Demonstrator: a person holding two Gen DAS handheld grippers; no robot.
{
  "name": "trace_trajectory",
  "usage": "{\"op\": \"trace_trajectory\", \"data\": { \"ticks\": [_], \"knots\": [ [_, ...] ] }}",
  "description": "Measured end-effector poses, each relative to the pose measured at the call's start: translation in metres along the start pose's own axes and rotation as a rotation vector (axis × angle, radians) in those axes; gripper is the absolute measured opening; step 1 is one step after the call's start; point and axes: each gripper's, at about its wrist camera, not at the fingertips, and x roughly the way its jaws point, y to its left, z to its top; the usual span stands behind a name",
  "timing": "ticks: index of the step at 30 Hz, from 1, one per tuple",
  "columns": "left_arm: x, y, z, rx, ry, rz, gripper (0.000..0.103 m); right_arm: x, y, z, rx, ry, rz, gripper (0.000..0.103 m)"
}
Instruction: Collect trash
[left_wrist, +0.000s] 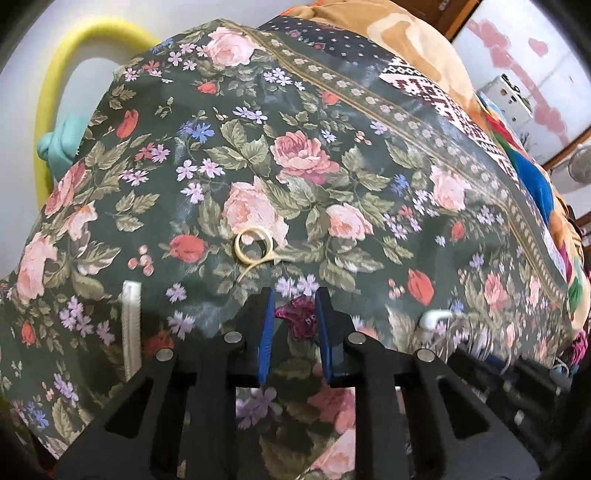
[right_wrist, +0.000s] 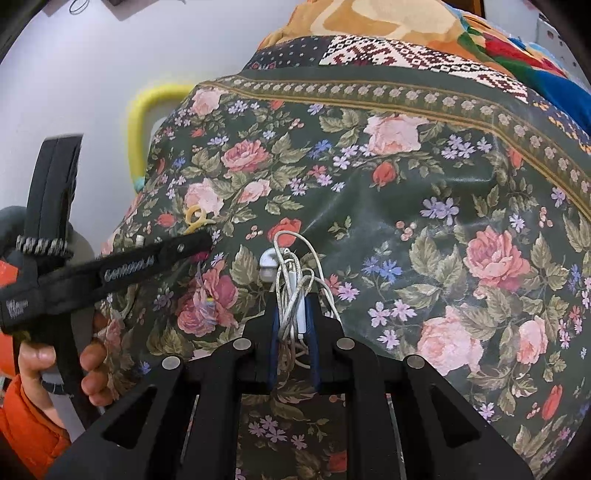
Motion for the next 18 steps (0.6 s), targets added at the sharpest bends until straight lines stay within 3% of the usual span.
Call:
{"op": "trace_trajectory", "data": {
  "ticks": [8,18],
  "knots": [
    [-0.047,0.014,-0.025,0.0,-0.052,-0.028,0.021,-0.023,0.012,0.008,-0.032,-0.056,-0.018,0.012],
    [-0.128,0.048,-0.049,-0.048,-0.179,-0.021,0.021,-0.061,0.076,0.012,-0.134,-0.136,0.009,0.012]
  ]
}}
